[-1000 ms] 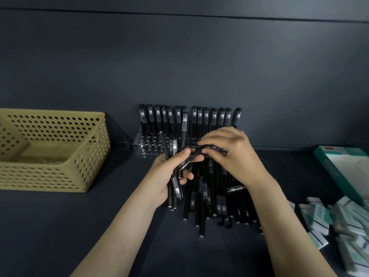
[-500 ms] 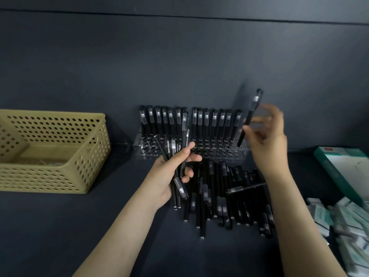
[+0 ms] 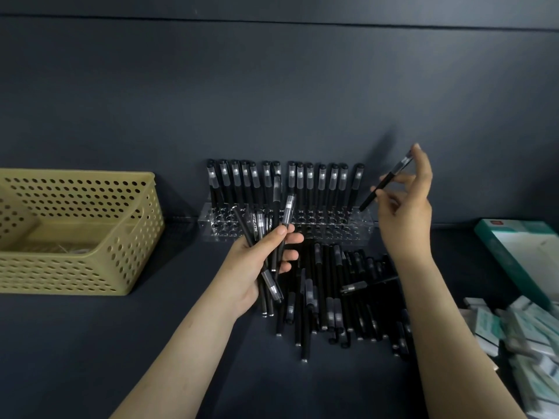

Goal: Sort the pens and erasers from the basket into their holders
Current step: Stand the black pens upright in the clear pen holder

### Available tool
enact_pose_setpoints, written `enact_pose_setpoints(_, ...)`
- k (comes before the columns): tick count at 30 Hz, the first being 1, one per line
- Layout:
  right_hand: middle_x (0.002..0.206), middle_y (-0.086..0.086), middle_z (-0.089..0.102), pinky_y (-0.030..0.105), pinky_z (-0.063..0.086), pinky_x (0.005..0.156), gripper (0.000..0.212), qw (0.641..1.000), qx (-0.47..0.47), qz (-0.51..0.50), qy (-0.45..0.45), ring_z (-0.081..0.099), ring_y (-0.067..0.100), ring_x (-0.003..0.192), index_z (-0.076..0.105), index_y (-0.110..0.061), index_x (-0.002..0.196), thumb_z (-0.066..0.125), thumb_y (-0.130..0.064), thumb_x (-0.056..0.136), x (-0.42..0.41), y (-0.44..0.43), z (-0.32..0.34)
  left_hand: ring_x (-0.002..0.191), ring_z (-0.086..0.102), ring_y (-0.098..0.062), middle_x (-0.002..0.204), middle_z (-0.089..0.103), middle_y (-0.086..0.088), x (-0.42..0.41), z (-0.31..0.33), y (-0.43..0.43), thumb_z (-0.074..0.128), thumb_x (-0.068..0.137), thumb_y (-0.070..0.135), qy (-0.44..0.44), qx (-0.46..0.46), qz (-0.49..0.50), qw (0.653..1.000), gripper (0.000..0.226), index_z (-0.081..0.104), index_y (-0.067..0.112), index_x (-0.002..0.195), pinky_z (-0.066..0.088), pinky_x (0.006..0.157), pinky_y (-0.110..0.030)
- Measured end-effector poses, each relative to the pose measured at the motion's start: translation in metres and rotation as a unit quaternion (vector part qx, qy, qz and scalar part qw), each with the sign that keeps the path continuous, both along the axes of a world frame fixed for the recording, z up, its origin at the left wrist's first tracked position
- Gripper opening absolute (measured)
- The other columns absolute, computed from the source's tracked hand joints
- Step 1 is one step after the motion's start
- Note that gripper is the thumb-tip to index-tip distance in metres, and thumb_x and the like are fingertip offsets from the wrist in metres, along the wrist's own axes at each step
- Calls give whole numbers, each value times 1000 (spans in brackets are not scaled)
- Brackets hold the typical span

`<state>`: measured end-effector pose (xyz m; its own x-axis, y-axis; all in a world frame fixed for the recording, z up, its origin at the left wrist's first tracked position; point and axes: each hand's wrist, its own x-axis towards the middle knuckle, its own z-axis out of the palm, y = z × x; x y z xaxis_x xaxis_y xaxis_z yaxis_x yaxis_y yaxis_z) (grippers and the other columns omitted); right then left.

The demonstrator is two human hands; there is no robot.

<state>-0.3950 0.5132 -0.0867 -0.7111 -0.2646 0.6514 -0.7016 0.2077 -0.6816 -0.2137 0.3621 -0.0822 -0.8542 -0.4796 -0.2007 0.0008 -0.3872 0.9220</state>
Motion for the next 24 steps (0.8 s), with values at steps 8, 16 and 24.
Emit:
enact_pose_setpoints(8,104,-3,48,24,49,81,69,997,75,1,13,54,13,90,32,-26,146,56,6,90,-2,-6,-4,62,66,-14,103,74,-3,1,3,-3,57,93,24,-5,8,7,1000,24,67,10,109,49,52,-23)
enact_pose_setpoints(16,116,6,42,37,46,95,51,992,87,-47,74,48,21,102,47,-19,141,57,-5,93,3,-8,-3,57,60,-11,97,74,-10,0,3,-4,55,95,21,-3,9,17,1000,21,68,6,104,44,48,-19)
enact_pose_setpoints(24,101,-5,67,16,48,86,14,981,27,171,-91,63,2,96,71,-19,104,62,-17,93,66,-45,27,62,62,-11,101,73,-14,11,8,-9,54,95,15,13,5,-16,1000,21,68,4,107,46,52,-19)
